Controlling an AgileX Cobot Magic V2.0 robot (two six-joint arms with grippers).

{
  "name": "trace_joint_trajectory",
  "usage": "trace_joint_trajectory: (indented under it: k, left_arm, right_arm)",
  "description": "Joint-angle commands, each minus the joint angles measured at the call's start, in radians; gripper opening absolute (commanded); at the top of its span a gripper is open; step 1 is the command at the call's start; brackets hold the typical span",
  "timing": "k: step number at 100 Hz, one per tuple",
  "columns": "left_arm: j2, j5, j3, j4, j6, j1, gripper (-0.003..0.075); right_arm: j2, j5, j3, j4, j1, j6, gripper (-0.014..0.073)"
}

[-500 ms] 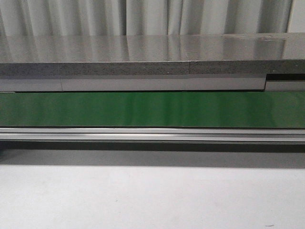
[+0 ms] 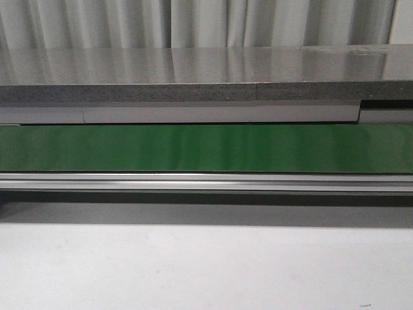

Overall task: Move button from right to left
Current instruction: 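Move the right gripper down over the yellow push button in the green tray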

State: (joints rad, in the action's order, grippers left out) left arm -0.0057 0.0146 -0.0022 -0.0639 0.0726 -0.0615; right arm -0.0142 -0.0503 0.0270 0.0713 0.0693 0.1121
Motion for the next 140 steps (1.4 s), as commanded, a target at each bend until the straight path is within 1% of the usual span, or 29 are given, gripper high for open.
trace_joint_trajectory:
  k: [1,13,20,24,45,55,67,72,90,107,115,129,133,140]
  left_arm:
    - [-0.026,-0.080,0.045,0.001,0.000,0.001,-0.0020]
    - [-0.026,-0.080,0.045,0.001,0.000,0.001,-0.0020]
    - [-0.026,-0.080,0.045,0.001,0.000,0.001,-0.0020]
    - [-0.026,-0.080,0.045,0.001,0.000,0.001,-0.0020]
    - [-0.026,-0.080,0.045,0.001,0.000,0.001,-0.0020]
    - [-0.026,-0.080,0.045,0.001,0.000,0.001,-0.0020]
    - [-0.026,-0.080,0.045,0.001,0.000,0.001,-0.0020]
    - [-0.026,-0.080,0.045,0.001,0.000,0.001,-0.0020]
    - [-0.026,-0.080,0.045,0.001,0.000,0.001,-0.0020]
    - [-0.026,-0.080,0.045,0.001,0.000,0.001,-0.0020]
    - [-0.026,-0.080,0.045,0.001,0.000,0.001,-0.0020]
    - [-0.026,-0.080,0.045,0.001,0.000,0.001,-0.0020]
    - [-0.026,-0.080,0.045,0.001,0.000,0.001,-0.0020]
    - [-0.026,-0.080,0.045,0.001,0.000,0.001,-0.0020]
  right_arm:
    - [-0.015,0.082,-0.014,0.013,0.002,-0.003,-0.0067]
    - [-0.015,0.097,-0.014,0.013,0.002,-0.003,-0.0067]
    - [-0.015,0.132,-0.016,0.012,0.002,-0.003,-0.0067]
    - [-0.014,0.121,-0.024,0.012,0.002,-0.003,-0.0067]
    - [0.053,-0.102,-0.175,0.012,0.002,-0.003,-0.0057]
    - [0.132,-0.218,-0.270,0.012,0.002,-0.003,-0.0057]
    - [0.245,-0.399,-0.387,0.012,0.002,-0.003,-0.0057]
    - [0.292,-0.446,-0.427,0.012,0.002,-0.003,-0.0057]
    - [0.444,-0.501,-0.529,0.012,0.002,-0.003,-0.0057]
    - [0.580,-0.572,-0.630,0.017,0.005,0.033,-0.0057]
    - [0.640,-0.633,-0.676,0.037,0.029,0.029,-0.0057]
    - [0.735,-0.701,-0.723,0.043,0.116,0.012,-0.0055]
    - [0.758,-0.710,-0.733,0.043,0.149,-0.023,-0.0051]
    - [0.792,-0.720,-0.744,0.043,0.202,-0.106,-0.0011]
